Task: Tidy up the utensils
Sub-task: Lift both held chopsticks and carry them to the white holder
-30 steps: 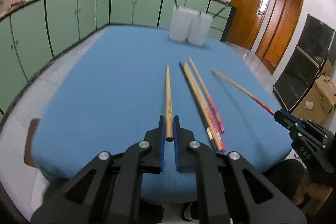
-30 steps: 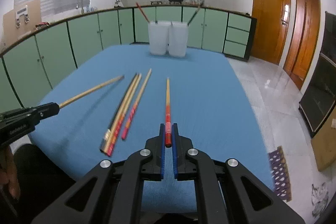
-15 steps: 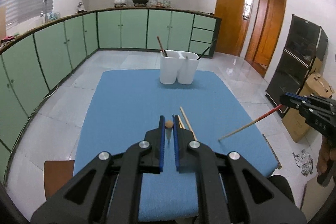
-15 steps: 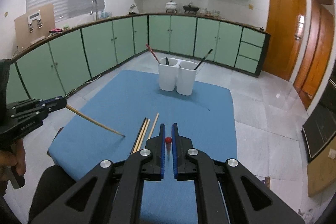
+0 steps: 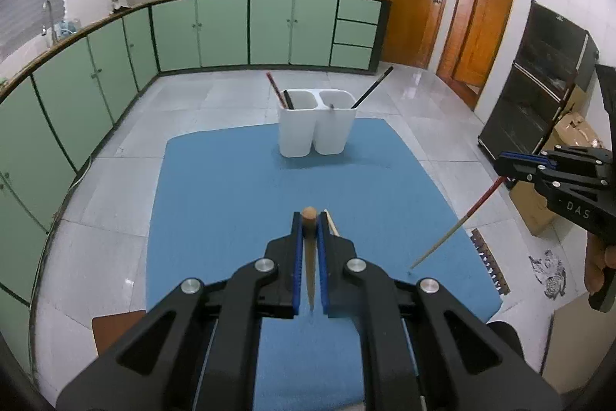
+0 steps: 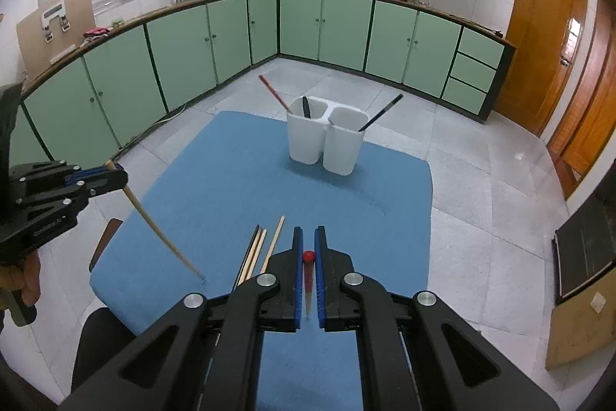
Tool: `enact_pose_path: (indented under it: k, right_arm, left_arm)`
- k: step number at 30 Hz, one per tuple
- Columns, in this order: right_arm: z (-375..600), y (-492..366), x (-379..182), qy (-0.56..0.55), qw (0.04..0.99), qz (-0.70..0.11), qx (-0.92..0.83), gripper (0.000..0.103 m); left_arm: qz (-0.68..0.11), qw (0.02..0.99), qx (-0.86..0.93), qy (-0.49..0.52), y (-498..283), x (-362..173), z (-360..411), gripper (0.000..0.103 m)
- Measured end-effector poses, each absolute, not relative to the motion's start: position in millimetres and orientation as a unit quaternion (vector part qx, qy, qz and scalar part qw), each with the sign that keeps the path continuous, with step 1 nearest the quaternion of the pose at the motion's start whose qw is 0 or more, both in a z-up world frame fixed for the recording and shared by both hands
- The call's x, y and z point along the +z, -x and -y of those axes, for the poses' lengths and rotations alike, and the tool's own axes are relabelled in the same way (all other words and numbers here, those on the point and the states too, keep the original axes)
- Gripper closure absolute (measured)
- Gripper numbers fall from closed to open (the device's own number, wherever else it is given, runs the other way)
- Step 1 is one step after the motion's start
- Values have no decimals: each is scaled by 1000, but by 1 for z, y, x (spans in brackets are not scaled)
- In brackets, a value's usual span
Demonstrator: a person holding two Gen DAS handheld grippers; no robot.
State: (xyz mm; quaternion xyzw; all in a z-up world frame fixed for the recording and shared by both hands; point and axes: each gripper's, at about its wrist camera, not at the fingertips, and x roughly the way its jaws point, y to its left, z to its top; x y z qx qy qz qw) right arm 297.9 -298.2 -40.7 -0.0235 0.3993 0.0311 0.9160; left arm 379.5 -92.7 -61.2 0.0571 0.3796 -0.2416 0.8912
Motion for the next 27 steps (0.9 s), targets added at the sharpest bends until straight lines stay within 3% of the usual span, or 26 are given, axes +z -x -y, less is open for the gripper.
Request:
enact_pose_path:
  k: [17,27]
  right_arm:
    - [325,-420,89,-27,948,-318,-22,97]
    - [351,-504,69,-48,951,-299,-54,97]
  left_arm:
    - [-280,929,-236,-49,-488,64,162,97]
    - [-228,950,-209,-47,-570,64,217,97]
